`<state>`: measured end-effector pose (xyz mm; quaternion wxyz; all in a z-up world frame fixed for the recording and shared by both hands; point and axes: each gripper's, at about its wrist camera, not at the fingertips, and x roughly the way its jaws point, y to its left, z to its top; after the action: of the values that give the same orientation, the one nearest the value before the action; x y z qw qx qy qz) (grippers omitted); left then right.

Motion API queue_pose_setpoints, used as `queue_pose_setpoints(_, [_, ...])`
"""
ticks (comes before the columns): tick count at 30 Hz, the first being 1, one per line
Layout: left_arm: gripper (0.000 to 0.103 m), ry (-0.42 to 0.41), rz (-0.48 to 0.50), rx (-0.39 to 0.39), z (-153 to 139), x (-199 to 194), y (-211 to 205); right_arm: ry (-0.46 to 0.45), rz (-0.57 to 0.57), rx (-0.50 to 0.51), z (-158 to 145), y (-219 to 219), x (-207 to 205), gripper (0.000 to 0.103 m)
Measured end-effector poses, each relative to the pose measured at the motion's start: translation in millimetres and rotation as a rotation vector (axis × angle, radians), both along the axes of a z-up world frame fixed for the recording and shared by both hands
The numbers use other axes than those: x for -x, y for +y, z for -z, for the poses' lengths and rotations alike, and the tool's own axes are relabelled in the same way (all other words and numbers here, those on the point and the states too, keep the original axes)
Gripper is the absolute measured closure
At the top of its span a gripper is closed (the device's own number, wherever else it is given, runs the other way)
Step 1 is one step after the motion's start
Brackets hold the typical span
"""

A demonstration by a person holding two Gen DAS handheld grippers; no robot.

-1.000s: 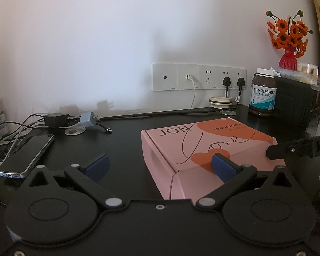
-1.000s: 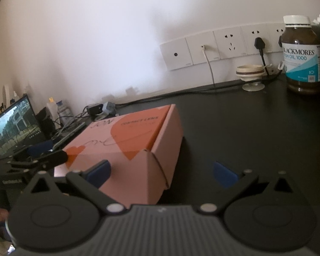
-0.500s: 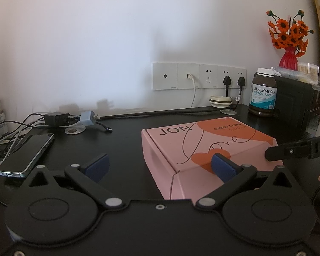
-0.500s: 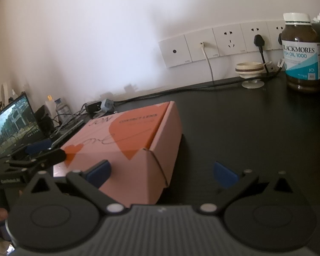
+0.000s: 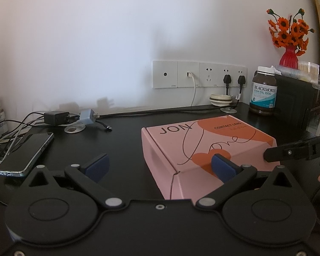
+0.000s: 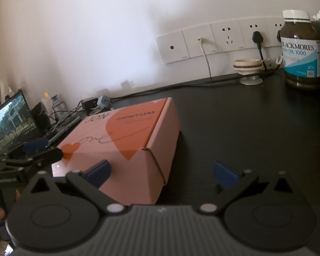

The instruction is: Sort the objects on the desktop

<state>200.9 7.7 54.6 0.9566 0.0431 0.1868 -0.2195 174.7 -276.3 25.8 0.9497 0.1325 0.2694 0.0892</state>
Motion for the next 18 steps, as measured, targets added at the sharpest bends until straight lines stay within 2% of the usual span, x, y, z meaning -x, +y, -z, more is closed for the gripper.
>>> queue_pose_setpoints(18, [0.000, 0.023, -0.008, 0.004, 1.8, -5.2, 3.1, 0.018, 0.015, 0.009, 2.5, 2.2, -1.1, 0.001])
